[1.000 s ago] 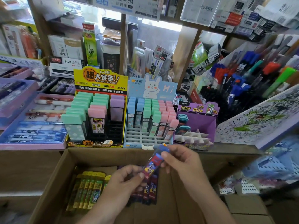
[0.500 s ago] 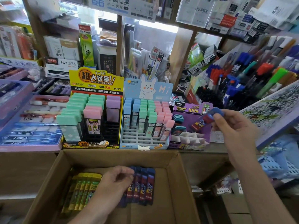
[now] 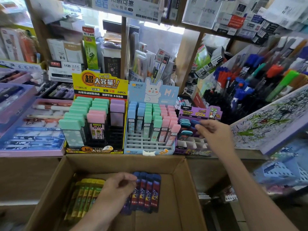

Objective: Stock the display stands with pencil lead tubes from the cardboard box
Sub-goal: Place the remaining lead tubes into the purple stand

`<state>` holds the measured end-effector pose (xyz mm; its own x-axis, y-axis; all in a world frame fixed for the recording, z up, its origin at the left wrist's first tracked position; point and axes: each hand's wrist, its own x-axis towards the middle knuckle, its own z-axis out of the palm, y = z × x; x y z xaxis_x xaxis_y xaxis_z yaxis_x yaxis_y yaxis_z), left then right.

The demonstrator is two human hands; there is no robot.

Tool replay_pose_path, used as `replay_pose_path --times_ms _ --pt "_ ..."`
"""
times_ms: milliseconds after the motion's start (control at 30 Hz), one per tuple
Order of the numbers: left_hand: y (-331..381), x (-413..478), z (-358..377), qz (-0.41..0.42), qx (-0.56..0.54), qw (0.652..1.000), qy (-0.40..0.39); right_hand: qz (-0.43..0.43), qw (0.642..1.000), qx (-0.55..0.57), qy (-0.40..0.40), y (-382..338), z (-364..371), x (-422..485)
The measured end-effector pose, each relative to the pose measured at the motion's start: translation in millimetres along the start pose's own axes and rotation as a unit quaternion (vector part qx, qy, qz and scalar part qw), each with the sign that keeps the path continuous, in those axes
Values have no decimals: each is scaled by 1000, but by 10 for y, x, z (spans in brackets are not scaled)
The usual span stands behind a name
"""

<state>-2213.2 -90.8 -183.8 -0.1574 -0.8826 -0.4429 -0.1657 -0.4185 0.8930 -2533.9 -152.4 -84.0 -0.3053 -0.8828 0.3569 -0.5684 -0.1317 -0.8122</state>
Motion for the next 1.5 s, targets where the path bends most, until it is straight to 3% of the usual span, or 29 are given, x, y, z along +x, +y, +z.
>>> replay_pose_path --times_ms 533,733,900,967,1067,1233,1333,1500 --pt "27 -46 26 -18 -4 1000 5 42 995 -80 39 75 82 38" --pt "-10 -62 56 0 -1 1000 20 55 993 -67 79 -20 40 -107" --pt "-7 -80 52 2 16 1000 27 78 990 7 117 -269 34 -534" --pt "-14 -93 47 -3 22 1000 19 93 991 42 90 -404 112 -784" --pt "-7 -110 52 -6 35 999 10 137 988 70 -30 -565 361 -1153" --pt "32 -148 66 -5 50 999 11 308 923 32 -230 -561 798 -1467" --pt "39 -172 61 6 57 998 18 382 886 22 -261 -483 963 -1458" --pt "39 -166 30 6 44 999 23 445 860 -11 -248 -331 1118 -1460"
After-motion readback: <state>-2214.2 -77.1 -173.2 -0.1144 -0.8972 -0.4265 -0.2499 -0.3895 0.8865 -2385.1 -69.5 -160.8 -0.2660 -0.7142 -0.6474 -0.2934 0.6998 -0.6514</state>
